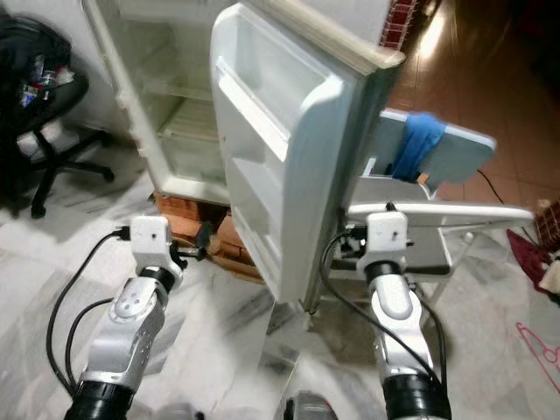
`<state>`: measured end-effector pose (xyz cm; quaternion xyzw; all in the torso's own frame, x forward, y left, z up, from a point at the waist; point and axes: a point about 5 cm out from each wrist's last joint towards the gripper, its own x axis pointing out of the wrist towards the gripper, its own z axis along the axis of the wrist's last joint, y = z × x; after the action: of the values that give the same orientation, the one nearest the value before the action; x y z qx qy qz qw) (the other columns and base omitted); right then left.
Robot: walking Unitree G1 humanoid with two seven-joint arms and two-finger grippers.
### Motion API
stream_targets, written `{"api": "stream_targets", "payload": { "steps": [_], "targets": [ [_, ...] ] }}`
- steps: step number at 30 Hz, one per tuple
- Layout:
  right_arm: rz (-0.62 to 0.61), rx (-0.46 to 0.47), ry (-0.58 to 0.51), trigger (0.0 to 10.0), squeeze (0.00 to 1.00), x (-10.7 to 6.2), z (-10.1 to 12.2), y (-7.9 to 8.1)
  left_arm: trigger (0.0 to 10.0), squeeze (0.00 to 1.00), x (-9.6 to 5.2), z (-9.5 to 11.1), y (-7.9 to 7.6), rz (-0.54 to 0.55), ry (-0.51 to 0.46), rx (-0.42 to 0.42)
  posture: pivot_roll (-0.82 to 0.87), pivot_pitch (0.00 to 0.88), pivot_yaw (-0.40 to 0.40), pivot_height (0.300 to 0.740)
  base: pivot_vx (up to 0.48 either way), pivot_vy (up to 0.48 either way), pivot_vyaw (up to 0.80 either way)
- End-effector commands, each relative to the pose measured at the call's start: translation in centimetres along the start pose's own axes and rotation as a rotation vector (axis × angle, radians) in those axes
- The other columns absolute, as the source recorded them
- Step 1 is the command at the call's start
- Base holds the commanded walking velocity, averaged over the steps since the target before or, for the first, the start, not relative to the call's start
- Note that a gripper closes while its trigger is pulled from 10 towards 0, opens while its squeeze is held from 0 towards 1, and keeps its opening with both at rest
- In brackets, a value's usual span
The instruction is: Restocking fridge
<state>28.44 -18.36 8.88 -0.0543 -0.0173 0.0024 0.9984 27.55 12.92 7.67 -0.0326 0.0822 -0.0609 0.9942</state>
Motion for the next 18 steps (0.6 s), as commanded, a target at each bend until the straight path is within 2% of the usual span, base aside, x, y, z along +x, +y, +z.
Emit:
{"api": "stream_targets", "payload": {
  "steps": [1,5,10,12,13,14,16,17,18],
  "targets": [
    [0.017,0.017,-0.011,10.0,0.0,0.1,0.3,0.9,10.0,0.0,-0.6,-0.4,1.4,0.039,0.027,0.008,0.04,0.054,-0.027,0.74,0.0,0.0,0.0],
    [0.018,0.02,-0.011,10.0,0.0,0.0,0.4,0.7,10.0,0.0,-1.4,-0.6,2.1,0.073,0.045,0.014,0.05,0.059,-0.027,0.74,0.0,0.0,0.0],
    [0.015,0.032,-0.029,10.0,0.0,1.2,1.1,0.1,10.0,0.0,-2.9,-0.8,3.2,0.103,0.07,0.039,0.06,0.066,-0.025,0.74,0.0,0.0,0.0],
    [-0.002,0.057,-0.046,10.0,0.0,2.6,2.0,-0.2,10.0,0.0,-4.0,-1.7,4.5,0.152,0.113,0.067,0.08,0.071,-0.026,0.74,0.0,0.0,0.0],
    [-0.002,0.057,-0.046,10.0,0.0,2.6,2.0,-0.2,10.0,0.0,-4.0,-1.7,4.5,0.152,0.113,0.067,0.08,0.071,-0.026,0.74,0.0,0.0,0.0],
    [-0.023,0.089,-0.056,10.0,0.0,4.2,3.1,-0.5,10.0,0.0,-4.7,-2.3,5.5,0.201,0.148,0.09,0.09,0.075,-0.029,0.74,0.0,0.0,0.0],
    [-0.036,0.11,-0.063,10.0,0.0,5.6,4.1,-0.4,10.0,0.0,-4.9,-2.3,5.8,0.208,0.162,0.064,0.1,0.084,-0.035,0.74,0.0,0.0,0.0],
    [-0.036,0.11,-0.063,10.0,0.0,5.6,4.1,-0.4,10.0,0.0,-4.9,-2.3,5.8,0.208,0.162,0.064,0.1,0.084,-0.035,0.74,0.0,0.0,0.0],
    [-0.034,0.129,-0.071,10.0,0.0,6.3,4.7,-0.2,10.0,0.0,-4.9,-2.2,5.7,0.204,0.164,0.056,0.1,0.084,-0.035,0.74,0.0,0.0,0.0]
  ]
}}
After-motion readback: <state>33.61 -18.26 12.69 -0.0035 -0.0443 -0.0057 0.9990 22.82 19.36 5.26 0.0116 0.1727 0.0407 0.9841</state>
